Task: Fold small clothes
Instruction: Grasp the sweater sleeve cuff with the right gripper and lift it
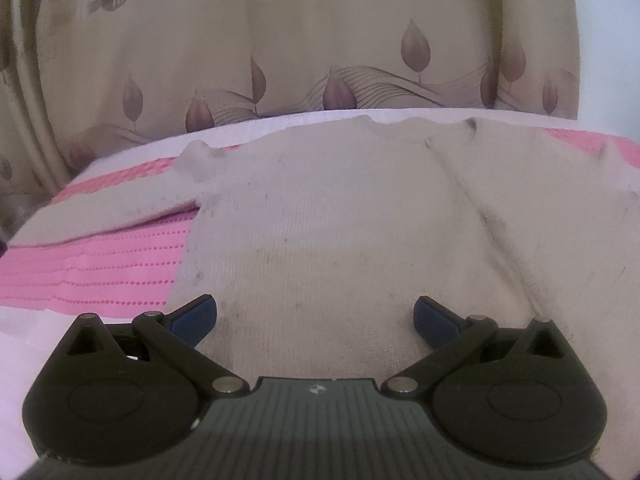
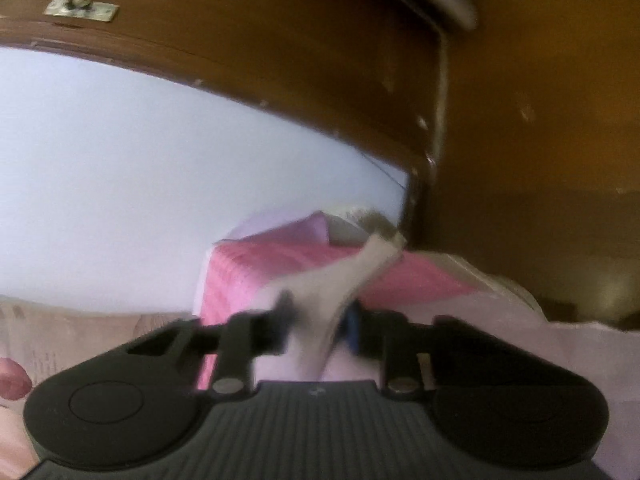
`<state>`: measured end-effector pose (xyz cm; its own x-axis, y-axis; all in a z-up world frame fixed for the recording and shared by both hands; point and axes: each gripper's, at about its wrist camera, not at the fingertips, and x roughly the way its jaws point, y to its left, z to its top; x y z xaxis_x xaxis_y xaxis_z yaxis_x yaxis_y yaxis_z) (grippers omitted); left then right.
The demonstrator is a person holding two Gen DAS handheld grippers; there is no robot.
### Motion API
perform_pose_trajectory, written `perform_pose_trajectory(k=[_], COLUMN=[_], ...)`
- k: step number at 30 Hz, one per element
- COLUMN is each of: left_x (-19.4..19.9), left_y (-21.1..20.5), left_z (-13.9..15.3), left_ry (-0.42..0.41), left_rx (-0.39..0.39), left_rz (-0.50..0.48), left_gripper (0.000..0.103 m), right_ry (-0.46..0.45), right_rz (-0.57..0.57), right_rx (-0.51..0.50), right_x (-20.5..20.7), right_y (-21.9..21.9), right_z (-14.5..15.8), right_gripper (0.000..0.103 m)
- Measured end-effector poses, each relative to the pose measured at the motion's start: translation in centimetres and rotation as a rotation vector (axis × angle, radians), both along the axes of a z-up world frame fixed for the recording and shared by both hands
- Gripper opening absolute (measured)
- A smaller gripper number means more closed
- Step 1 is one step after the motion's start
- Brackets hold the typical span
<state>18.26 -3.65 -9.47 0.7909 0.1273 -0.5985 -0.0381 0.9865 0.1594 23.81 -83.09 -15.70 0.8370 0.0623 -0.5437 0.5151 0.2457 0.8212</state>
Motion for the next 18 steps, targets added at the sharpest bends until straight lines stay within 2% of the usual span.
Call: perform_pose_trajectory(k=[4, 6, 10, 18], left_x=[0.0, 0.0, 0.0, 0.3], left_y=[0.0, 0.1, 0.5, 2.1], left_z=[0.0, 0.0, 0.0, 0.0], left_ry=[0.0, 0.003, 0.01, 0.025], left_rx=[0.003, -0.009, -0.041, -0.133], left_rz=[0.0, 0.003, 0.011, 0.041], left_gripper=[0.103, 0.103, 0.103, 0.103], right_ry=[-0.037, -0.053, -0.092, -0.127], right_rz=[-0.026, -0.022, -0.036, 0.024], right_rx=[-0.047, -0.069, -0.111, -0.205], right_x=[-0.4, -0.5, -0.5, 1.3], right_y=[-0.2, 0.1, 1.0, 5.4], right_z=[1.5, 2.6, 5.1, 11.0], right_gripper=[0.016, 0.012, 0.012, 0.01])
